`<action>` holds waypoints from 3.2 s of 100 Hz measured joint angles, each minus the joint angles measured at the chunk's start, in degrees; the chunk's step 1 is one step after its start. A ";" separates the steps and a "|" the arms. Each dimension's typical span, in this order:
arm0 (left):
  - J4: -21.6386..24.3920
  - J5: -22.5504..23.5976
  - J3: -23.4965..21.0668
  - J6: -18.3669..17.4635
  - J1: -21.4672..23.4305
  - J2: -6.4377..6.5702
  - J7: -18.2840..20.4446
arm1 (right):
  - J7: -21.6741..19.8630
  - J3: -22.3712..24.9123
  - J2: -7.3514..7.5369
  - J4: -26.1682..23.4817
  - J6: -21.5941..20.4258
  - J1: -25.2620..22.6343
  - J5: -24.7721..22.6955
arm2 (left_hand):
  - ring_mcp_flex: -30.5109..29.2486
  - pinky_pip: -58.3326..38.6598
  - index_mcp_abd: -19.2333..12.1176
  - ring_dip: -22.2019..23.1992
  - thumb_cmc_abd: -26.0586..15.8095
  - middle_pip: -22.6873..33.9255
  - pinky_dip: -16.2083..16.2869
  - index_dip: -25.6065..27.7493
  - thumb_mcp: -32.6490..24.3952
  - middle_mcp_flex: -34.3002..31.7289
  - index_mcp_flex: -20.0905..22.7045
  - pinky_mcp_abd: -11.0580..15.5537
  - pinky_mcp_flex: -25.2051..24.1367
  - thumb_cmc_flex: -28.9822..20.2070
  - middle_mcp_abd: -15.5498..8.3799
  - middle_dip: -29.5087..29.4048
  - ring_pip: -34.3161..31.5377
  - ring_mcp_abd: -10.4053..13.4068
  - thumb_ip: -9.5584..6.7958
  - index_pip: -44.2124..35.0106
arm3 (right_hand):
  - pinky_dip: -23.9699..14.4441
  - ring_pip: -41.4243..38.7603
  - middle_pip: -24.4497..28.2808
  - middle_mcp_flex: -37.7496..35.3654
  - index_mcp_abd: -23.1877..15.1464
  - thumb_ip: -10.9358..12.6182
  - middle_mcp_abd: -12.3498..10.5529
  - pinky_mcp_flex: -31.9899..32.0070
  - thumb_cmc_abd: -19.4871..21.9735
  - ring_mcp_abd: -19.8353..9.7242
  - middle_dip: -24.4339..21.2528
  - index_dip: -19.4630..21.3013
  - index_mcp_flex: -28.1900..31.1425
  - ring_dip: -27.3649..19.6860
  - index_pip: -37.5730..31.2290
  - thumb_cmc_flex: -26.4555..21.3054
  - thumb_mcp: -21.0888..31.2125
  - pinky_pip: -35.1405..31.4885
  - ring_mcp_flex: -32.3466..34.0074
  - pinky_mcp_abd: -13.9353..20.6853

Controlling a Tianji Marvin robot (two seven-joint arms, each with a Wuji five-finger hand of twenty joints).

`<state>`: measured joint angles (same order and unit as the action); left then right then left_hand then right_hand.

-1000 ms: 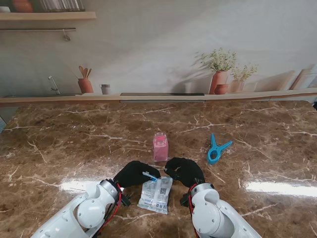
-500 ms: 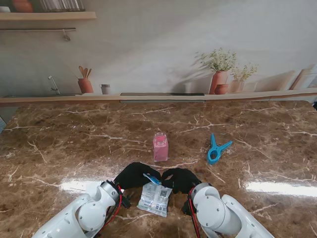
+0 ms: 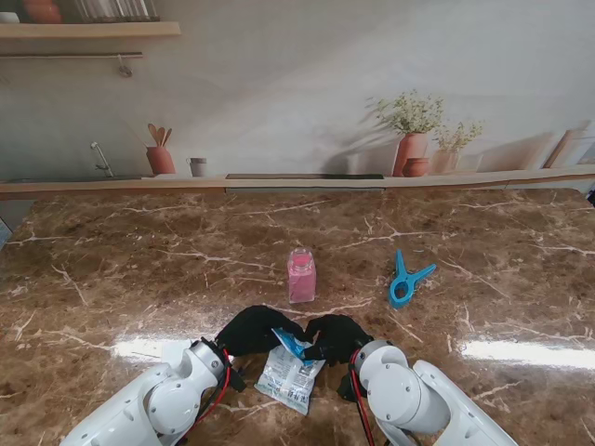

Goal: Fill the seasoning bottle

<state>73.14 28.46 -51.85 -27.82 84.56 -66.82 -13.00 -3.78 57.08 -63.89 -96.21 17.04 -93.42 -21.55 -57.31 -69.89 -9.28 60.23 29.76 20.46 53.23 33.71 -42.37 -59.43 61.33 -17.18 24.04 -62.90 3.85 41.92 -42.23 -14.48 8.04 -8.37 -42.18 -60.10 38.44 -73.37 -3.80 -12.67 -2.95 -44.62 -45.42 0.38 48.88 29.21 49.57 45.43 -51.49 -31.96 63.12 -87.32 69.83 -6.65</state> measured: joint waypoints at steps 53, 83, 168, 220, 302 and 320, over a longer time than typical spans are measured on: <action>4.62 -11.84 -6.72 0.13 4.57 0.88 7.94 | 15.21 -2.71 -1.61 7.47 -12.39 1.42 -10.20 | 19.51 9.77 6.30 -8.36 -3.14 0.72 3.12 -7.50 22.26 19.26 -23.98 3.34 -15.99 31.86 -0.51 -16.10 12.27 1.41 -2.12 -21.91 | -0.84 -5.04 4.51 -1.05 -5.39 -0.08 -1.67 -0.79 -5.04 -0.83 6.02 10.85 4.12 4.31 -1.30 0.05 6.21 -1.30 0.70 -0.02; 6.24 -6.47 -6.28 6.20 4.53 1.44 8.35 | 20.61 -3.36 -2.77 10.14 -20.39 1.97 -10.44 | 19.13 9.77 11.66 -8.36 -3.94 0.73 4.23 -13.97 15.47 18.73 -22.19 3.87 -16.04 30.04 1.03 -17.00 12.27 1.41 -3.82 -21.87 | -1.35 -4.98 4.73 -1.06 -5.72 -0.08 -1.69 -0.83 -5.24 -0.91 6.39 10.95 4.19 4.38 -1.30 0.05 7.04 -1.30 0.66 -0.48; 4.30 0.38 -2.38 9.13 1.63 1.50 4.96 | 32.43 -8.45 -3.69 17.78 -17.76 6.07 -20.77 | 2.06 0.74 3.74 -5.21 0.59 2.61 4.24 -16.55 1.22 -7.00 -8.89 1.73 -7.58 12.21 0.60 0.33 -1.39 0.89 1.28 -20.28 | -3.46 -3.60 6.96 2.58 -14.17 -6.03 -5.27 5.59 -13.74 -3.50 7.53 22.95 3.58 4.39 -1.43 0.13 3.41 3.06 -4.35 -0.59; 2.02 9.12 -0.47 9.85 0.53 1.23 -2.86 | 35.85 -12.68 -3.87 21.39 -15.22 8.78 -23.26 | 3.52 0.74 1.74 -5.77 9.41 -1.27 4.24 -16.71 -2.23 -6.35 -10.58 -0.49 -8.13 15.92 -1.25 5.63 0.14 0.84 1.22 -21.27 | -3.50 -6.46 7.44 1.94 -14.20 -6.04 -5.28 4.27 -15.89 -3.78 8.37 27.11 5.57 5.55 -2.00 0.03 5.37 2.22 -4.24 -0.56; 1.31 17.86 1.88 13.16 -1.09 2.46 -7.44 | 30.63 -0.97 -2.24 8.11 -11.04 -0.81 -31.10 | 3.53 0.73 -0.42 -3.09 10.61 0.08 3.83 -12.66 -1.84 -6.35 -11.77 0.49 -6.85 17.22 -2.65 9.00 -3.21 3.28 2.51 -20.48 | -0.68 24.66 -12.33 16.52 -3.90 1.40 -3.10 17.61 -6.62 -2.33 -13.07 8.04 -3.79 -7.92 25.13 10.15 3.90 16.93 -17.25 0.23; 1.34 17.86 1.75 13.37 -0.99 2.44 -7.41 | 30.71 4.72 -1.63 5.37 -6.22 -3.01 -35.82 | 3.53 0.72 -0.42 -3.09 10.61 0.10 3.80 -12.66 -1.84 -6.35 -11.79 0.50 -6.85 17.22 -2.66 9.03 -3.19 3.28 2.51 -20.47 | -0.67 25.68 -12.42 16.61 -3.55 1.40 -3.04 18.36 -6.31 -2.29 -13.25 8.03 -3.79 -8.06 25.14 10.29 3.49 18.61 -17.81 0.24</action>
<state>74.48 46.31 -50.11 -14.45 83.56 -64.38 -20.41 26.93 61.79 -65.52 -90.84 10.81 -96.43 -57.37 -53.78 -69.17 -9.70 57.14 40.37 20.56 57.03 21.05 -44.21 -65.77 49.54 -16.68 17.19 -45.68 1.19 50.95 -45.41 -11.20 10.55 -28.84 -42.85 -34.41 26.03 -56.76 -7.35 -11.27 -5.99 -26.26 -51.72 -1.90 35.63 37.24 45.78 37.38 -26.36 -21.68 66.61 -68.71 52.03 -6.41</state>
